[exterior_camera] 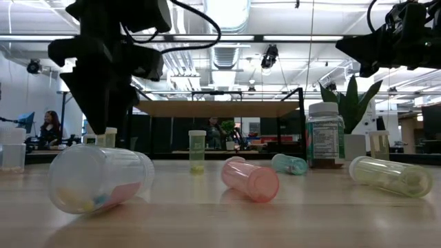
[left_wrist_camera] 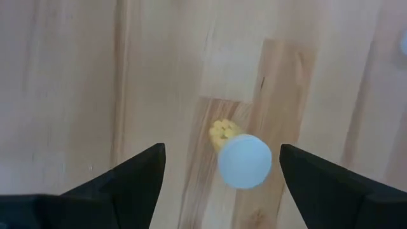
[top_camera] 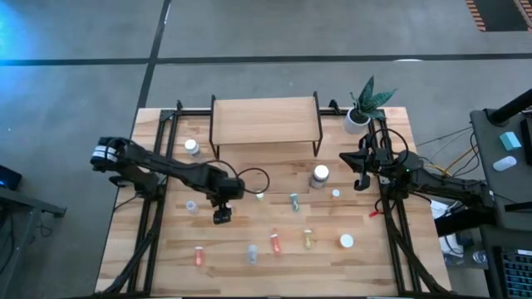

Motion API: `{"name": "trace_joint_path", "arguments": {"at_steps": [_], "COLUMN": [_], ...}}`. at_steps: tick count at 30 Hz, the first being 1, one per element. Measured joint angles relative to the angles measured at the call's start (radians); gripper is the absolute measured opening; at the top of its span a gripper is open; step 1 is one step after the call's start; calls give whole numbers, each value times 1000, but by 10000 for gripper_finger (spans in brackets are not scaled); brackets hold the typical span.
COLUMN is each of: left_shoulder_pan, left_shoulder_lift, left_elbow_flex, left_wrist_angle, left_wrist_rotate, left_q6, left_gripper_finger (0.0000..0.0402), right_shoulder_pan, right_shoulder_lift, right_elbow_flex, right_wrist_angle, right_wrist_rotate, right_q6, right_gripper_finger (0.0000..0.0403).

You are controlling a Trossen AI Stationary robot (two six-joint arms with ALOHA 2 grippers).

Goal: Pick and place medicine bottles onto shelf by color
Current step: Put the yellow pill bottle on the shelf

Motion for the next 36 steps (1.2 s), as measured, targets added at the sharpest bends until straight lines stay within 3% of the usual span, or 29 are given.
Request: {"name": "trace_joint_path", "arguments": {"at_steps": [11,24,36], "left_shoulder_pan": [0,0,0], "left_shoulder_lift": [40,41,41], "left_elbow_flex": [0,-1,-1], "left_wrist_angle": [8,8,7], "left_wrist_rotate": [0,0,0], "left_q6": [1,0,0], "left_gripper_finger": [289,205,177], "right_shoulder_pan": [0,0,0], "right_shoulder_lift": [0,0,0], "right_elbow_flex": [0,0,0], "right_wrist_angle": [0,0,0], "right_wrist_rotate": [0,0,0], "right_q6": [2,0,1], "right_gripper_finger": [9,9,9]}}
